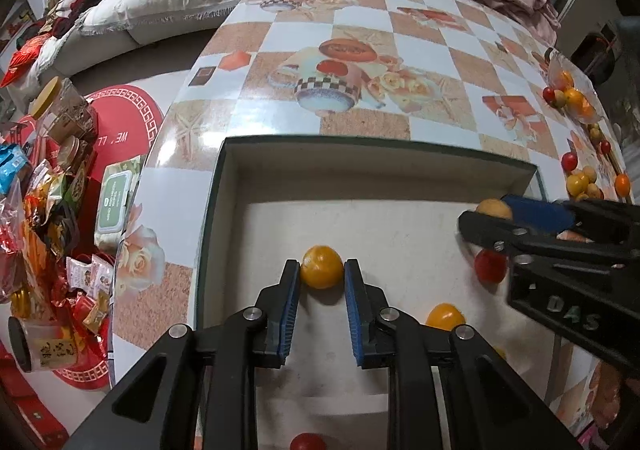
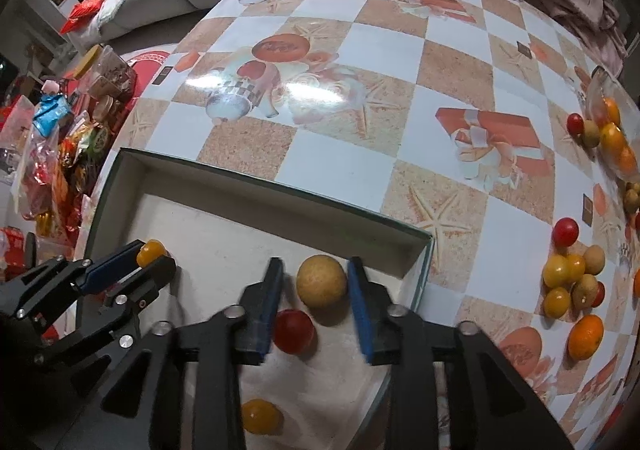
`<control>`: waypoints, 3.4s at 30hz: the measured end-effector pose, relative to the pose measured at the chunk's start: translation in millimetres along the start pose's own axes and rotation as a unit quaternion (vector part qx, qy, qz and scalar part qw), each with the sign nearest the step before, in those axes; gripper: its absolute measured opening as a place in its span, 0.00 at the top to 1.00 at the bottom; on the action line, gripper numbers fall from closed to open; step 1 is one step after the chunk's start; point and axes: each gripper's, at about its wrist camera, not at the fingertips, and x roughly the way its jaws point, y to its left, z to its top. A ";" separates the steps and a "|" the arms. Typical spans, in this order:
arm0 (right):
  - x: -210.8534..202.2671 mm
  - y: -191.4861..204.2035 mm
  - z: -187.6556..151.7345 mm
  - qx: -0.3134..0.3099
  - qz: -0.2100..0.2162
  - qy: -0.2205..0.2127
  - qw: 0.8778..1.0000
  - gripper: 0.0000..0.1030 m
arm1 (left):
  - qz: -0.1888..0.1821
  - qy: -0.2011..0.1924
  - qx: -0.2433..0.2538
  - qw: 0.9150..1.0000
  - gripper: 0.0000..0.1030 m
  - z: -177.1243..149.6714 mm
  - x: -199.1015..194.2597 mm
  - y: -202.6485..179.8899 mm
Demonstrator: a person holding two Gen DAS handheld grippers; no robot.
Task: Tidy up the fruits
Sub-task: 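Carry the yellow tomato and kiwi into the white tray and open both tools, then grasp a yellow cherry tomato with the left tool while the right tool grasps a mandarin orange, then carry the yellow tomato and mandarin into the white tray and open both tools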
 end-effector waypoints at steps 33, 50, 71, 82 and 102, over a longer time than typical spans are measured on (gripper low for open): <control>-75.0 -142.5 -85.1 0.160 -0.029 -0.030 0.986 0.22 | -0.037 -0.016 0.104 0.994 0.30 8.3 -46.3 -125.1; -48.9 -203.4 -90.8 0.168 -0.065 -0.029 0.983 0.22 | -0.041 0.005 0.114 0.993 0.30 18.5 -25.6 -192.3; -49.1 -224.9 -87.9 0.127 -0.050 -0.050 0.989 0.62 | -0.066 0.039 0.087 0.993 0.30 40.8 22.1 -238.8; -54.9 -237.9 -98.8 0.143 -0.052 -0.049 0.987 0.62 | -0.039 0.026 0.091 0.995 0.50 43.3 32.2 -258.2; -65.3 -231.5 -108.7 0.162 -0.037 -0.039 0.985 0.62 | -0.083 0.018 0.085 0.993 0.78 25.6 -1.0 -233.2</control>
